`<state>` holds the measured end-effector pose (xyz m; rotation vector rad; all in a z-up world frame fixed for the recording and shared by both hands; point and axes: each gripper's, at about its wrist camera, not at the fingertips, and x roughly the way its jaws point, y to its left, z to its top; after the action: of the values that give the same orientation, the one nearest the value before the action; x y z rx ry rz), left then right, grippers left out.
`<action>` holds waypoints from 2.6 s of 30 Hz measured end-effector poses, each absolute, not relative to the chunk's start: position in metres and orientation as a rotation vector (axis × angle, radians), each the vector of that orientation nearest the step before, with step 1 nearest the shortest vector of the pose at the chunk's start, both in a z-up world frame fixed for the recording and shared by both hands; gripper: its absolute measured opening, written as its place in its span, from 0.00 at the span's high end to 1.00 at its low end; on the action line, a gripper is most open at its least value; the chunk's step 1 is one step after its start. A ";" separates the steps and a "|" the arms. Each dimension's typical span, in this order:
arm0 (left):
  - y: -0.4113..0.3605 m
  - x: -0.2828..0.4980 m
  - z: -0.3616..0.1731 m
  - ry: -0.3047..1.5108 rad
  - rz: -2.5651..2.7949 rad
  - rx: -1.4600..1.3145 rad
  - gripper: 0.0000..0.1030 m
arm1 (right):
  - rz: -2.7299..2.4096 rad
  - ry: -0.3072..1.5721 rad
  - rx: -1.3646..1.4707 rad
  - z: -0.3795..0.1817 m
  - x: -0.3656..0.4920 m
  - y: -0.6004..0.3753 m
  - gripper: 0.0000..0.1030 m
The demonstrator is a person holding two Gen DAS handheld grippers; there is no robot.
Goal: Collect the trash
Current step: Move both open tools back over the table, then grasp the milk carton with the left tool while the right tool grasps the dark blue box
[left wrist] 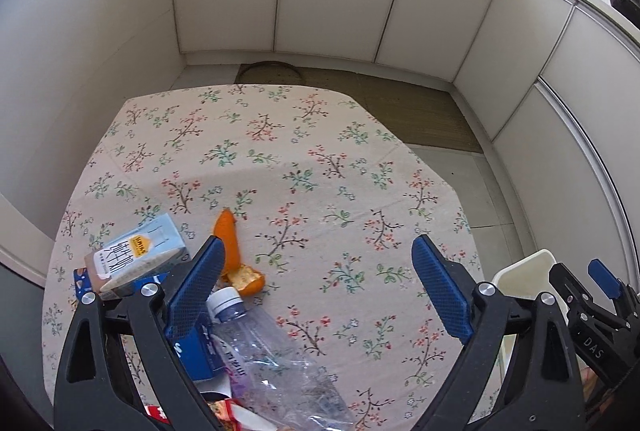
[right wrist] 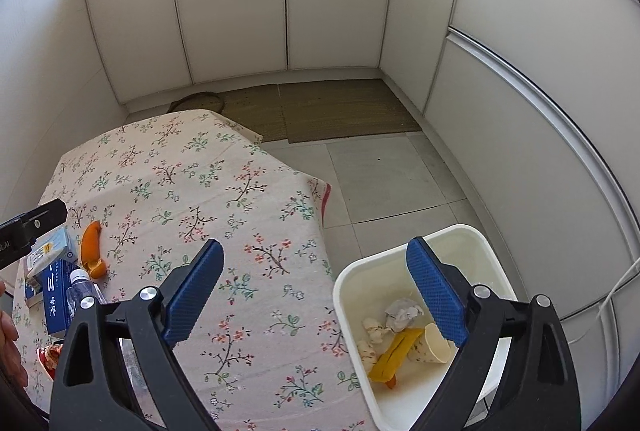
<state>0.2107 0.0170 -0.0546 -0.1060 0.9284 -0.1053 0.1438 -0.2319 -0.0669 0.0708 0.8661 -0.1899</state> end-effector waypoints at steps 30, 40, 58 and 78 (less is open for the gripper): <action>0.142 0.272 -0.162 1.240 0.019 0.205 0.11 | 0.074 1.021 -0.065 -0.115 0.175 -0.114 0.13; 0.160 0.267 -0.161 1.275 -0.008 0.067 0.37 | 0.190 1.070 -0.094 -0.125 0.171 -0.090 0.13; 0.193 0.236 -0.110 1.138 0.070 -0.014 0.49 | 0.455 1.040 -0.101 -0.107 0.161 -0.013 0.13; 0.259 0.181 -0.021 0.878 0.152 -0.254 0.49 | 0.558 1.136 -0.300 -0.168 0.171 0.098 0.37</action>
<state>0.1808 0.2590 -0.0212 -0.2535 0.8782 0.1522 0.1705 0.0983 -0.1684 -0.2998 1.1355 0.5581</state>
